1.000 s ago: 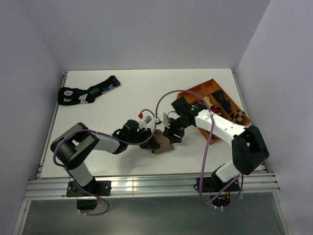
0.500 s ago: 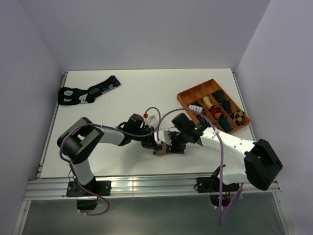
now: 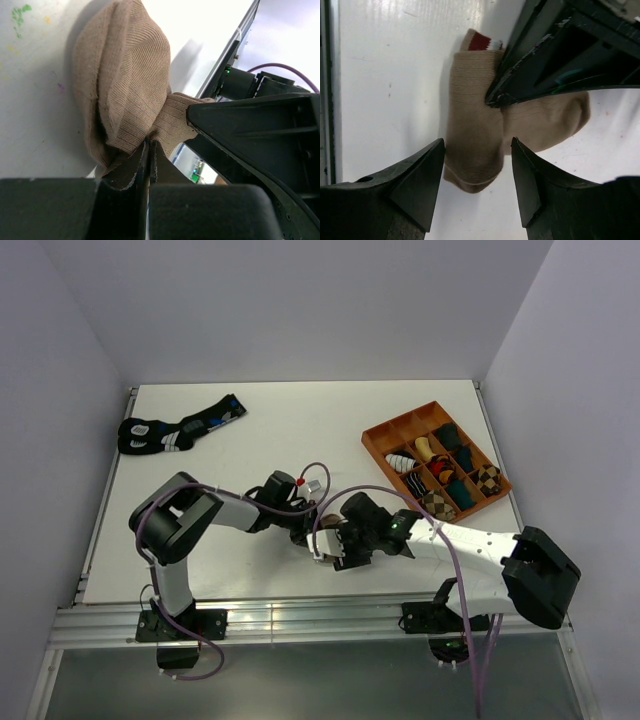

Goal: Roll the socks
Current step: Roll the sock at the center of the board.

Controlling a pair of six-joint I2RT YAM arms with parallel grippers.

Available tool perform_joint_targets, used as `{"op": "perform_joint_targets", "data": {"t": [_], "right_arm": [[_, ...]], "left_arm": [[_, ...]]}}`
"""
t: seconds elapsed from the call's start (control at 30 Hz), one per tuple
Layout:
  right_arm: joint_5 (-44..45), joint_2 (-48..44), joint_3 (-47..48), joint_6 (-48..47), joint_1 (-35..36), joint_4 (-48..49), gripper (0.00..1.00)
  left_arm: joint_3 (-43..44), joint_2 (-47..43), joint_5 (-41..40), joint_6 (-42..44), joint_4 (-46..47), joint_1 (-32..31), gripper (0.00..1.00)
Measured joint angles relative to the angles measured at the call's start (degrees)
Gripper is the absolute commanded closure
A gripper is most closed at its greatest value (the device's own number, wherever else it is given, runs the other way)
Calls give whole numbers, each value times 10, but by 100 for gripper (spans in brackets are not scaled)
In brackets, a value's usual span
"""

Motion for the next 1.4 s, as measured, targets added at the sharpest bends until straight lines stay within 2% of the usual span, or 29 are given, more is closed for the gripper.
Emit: {"op": "perform_joint_targets", "data": {"t": [0.07,0.27,0.43,0.5,0.67,1.0,1.2,1.4], "right_arm": [[6,2,0,0,2,9,38],[8,34,1,0,6,13,50],[5,66,16,2,7,4,60],[3,77,30,4,7,-9,67],[-19,117,82,6,-4,-70,75],[-99,194,162,-3,-55,-161,77],[-131,233,200,-15,-79,-206,76],[-158,308,285,-35,-99,-290,76]], "left_arm": [[1,5,8,-6,0,1,100],[2,12,19,-27,5,5,100],[-10,23,29,-60,46,9,100],[-17,26,31,-74,63,11,97],[-45,19,18,-95,111,11,87],[-134,-17,-85,-115,236,11,73],[-191,-63,-154,-120,282,11,70],[-249,-148,-223,-113,307,10,69]]}}
